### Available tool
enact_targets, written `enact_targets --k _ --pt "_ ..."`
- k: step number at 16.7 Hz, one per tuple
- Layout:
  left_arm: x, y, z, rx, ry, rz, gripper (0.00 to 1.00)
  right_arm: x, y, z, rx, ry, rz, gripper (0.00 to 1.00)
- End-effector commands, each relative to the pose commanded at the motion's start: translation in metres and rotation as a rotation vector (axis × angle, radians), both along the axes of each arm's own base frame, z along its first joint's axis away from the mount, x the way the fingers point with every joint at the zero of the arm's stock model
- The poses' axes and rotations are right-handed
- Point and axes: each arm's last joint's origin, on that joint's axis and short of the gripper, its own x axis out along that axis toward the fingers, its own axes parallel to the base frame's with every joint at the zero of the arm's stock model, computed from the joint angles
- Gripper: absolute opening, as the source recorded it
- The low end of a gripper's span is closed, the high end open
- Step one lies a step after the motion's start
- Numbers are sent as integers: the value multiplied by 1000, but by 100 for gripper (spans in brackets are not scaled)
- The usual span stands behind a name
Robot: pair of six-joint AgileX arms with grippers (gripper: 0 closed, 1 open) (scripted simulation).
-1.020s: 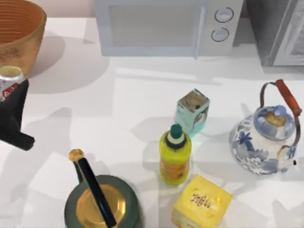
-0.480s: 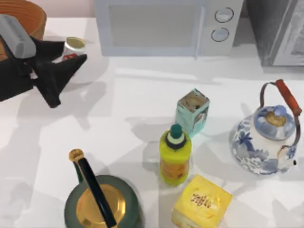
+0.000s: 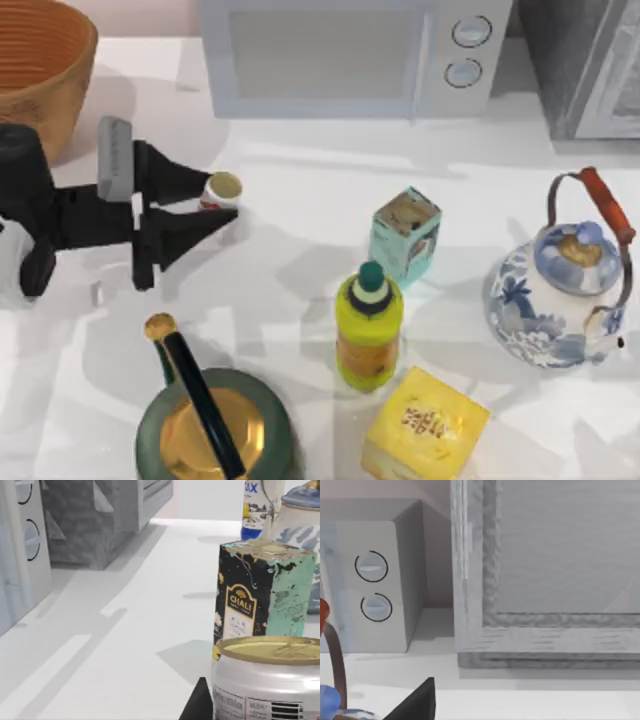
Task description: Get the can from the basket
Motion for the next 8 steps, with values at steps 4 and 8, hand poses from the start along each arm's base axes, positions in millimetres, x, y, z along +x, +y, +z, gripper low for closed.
enact_targets --k 4,8 --pt "-2 -12 -39 -20 7 -148 0 0 0 0 0 0 0 100" --pt "-3 -14 -43 -23 9 -165 0 0 0 0 0 0 0 100"
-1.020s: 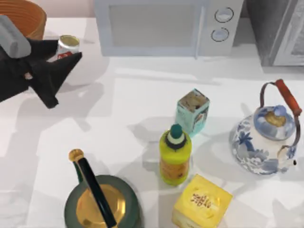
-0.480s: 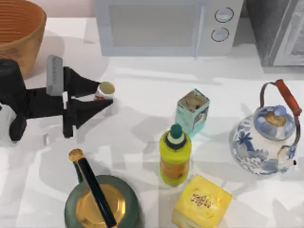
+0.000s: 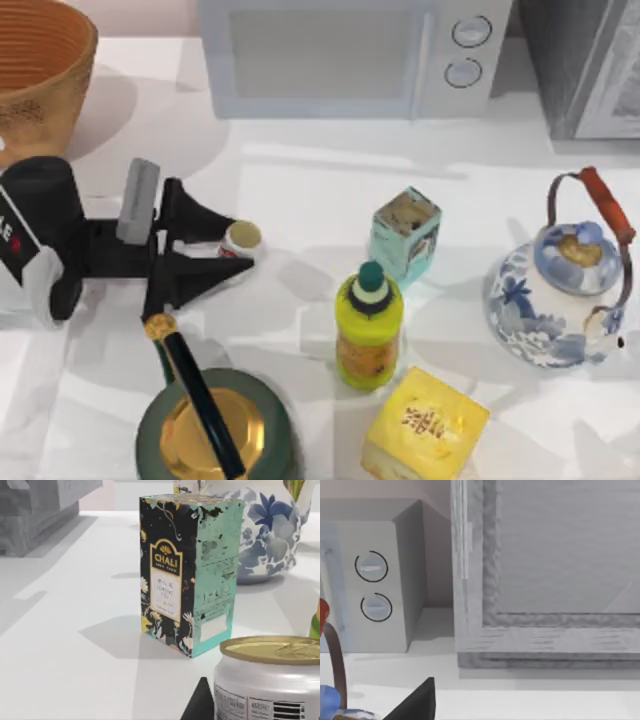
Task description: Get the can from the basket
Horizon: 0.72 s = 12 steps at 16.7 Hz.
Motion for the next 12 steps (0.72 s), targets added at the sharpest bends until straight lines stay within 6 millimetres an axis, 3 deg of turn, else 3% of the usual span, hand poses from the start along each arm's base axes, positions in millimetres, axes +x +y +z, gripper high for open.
enact_targets --k 2,12 --pt "0 0 0 0 0 0 0 0 0 0 0 0 0 100" --pt "0 0 0 0 0 0 75 0 0 0 0 0 0 100"
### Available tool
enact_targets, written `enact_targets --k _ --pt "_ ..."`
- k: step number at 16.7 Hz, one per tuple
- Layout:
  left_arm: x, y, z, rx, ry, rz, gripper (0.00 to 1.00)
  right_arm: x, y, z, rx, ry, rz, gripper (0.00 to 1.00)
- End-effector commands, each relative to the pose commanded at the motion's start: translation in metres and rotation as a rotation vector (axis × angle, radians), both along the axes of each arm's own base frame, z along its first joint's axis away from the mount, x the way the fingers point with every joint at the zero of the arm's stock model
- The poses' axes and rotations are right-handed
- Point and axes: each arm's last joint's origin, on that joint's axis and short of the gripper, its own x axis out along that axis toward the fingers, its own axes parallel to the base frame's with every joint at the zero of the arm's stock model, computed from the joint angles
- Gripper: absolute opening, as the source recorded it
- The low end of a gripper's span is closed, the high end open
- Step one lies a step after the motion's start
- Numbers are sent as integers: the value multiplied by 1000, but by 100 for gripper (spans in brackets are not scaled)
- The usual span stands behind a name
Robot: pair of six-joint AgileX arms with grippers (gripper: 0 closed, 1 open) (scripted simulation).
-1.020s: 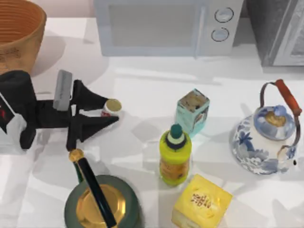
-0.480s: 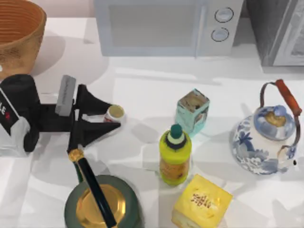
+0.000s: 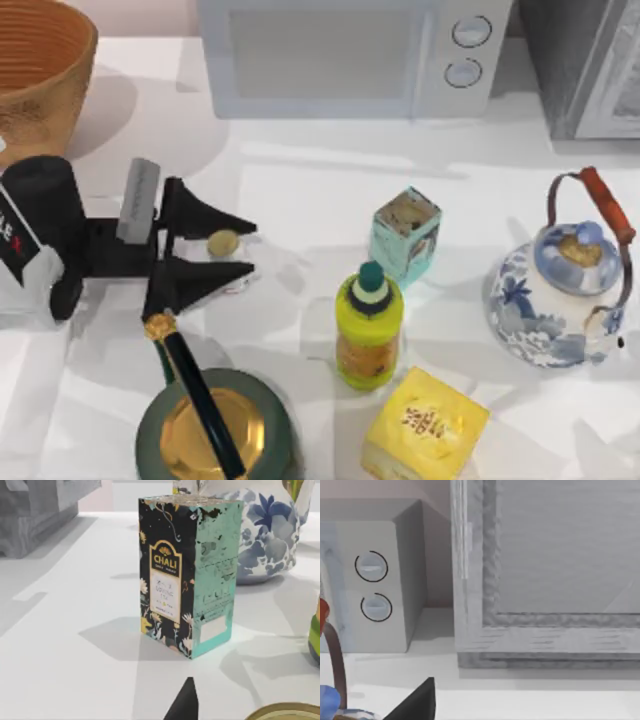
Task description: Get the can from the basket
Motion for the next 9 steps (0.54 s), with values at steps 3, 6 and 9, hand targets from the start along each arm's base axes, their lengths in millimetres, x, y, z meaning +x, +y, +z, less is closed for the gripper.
enact_targets --k 3,6,9 --pt "0 0 0 0 0 0 98 0 0 0 0 0 0 100" --pt "0 0 0 0 0 0 100 0 0 0 0 0 0 100" --pt "0 0 0 0 0 0 100 0 0 0 0 0 0 100"
